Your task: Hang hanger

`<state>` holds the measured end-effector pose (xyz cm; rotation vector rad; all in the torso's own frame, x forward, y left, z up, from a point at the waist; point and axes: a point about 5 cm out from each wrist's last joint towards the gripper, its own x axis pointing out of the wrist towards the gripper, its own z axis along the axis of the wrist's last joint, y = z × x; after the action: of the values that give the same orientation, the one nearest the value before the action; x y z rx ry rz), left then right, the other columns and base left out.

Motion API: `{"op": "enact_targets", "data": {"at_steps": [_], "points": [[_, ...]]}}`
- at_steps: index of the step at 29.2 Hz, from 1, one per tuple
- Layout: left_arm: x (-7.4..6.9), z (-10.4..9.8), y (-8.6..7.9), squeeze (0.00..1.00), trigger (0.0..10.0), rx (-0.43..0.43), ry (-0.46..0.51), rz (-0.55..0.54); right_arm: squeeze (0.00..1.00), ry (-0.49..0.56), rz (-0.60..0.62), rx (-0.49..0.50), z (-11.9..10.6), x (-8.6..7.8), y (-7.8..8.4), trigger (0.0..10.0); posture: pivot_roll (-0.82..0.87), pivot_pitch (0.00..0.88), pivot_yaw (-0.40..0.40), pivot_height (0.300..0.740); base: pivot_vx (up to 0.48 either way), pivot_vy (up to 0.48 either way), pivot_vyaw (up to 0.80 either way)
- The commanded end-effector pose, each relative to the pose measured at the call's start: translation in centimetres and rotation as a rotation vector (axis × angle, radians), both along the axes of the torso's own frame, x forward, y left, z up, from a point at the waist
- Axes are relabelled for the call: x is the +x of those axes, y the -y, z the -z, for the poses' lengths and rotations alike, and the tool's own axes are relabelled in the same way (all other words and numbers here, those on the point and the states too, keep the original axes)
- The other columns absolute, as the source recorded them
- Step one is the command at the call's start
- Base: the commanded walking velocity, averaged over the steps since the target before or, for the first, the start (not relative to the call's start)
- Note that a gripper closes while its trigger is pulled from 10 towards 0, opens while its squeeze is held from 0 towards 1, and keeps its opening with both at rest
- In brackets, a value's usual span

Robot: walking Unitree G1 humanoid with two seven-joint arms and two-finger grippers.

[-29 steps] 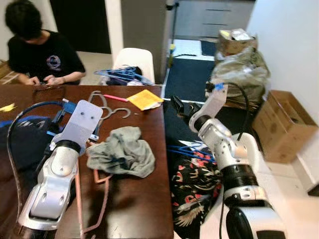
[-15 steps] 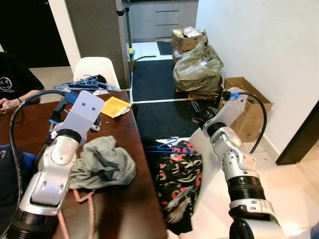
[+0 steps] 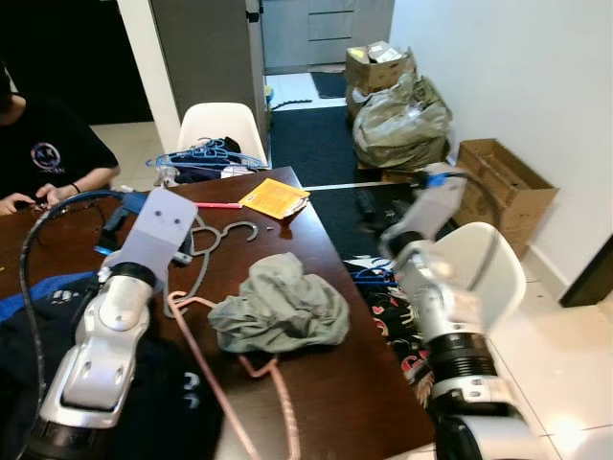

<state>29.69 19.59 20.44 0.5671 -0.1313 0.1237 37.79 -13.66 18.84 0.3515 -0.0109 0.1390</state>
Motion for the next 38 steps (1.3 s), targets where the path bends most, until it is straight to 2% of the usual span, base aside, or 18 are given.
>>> {"op": "enact_targets", "data": {"at_steps": [1,13,19,38], "points": [[-0.3,0.3,0.0,0.0,10.0,-0.008,-0.004,-0.006,0.0,0.002,-0.001,-0.009,0.0,0.0,0.0,10.0,0.08,0.0,0.014,0.74,0.0,0.0,0.0],[-0.6,0.6,0.0,0.0,10.0,-0.016,-0.008,-0.015,0.0,0.006,-0.023,-0.016,0.0,0.0,-0.7,10.0,0.08,0.0,0.013,0.74,0.0,0.052,0.0],[-1.0,0.6,-0.2,0.0,10.0,-0.009,-0.006,-0.041,0.0,0.007,-0.056,-0.018,0.1,0.0,-1.5,10.0,0.08,0.0,0.011,0.74,0.0,0.406,0.0],[-1.5,0.2,-0.7,0.0,10.0,-0.005,0.004,-0.07,0.0,0.017,-0.118,-0.032,-0.1,0.1,-2.6,10.0,0.1,0.0,0.005,0.74,0.0,0.45,0.0]]}}
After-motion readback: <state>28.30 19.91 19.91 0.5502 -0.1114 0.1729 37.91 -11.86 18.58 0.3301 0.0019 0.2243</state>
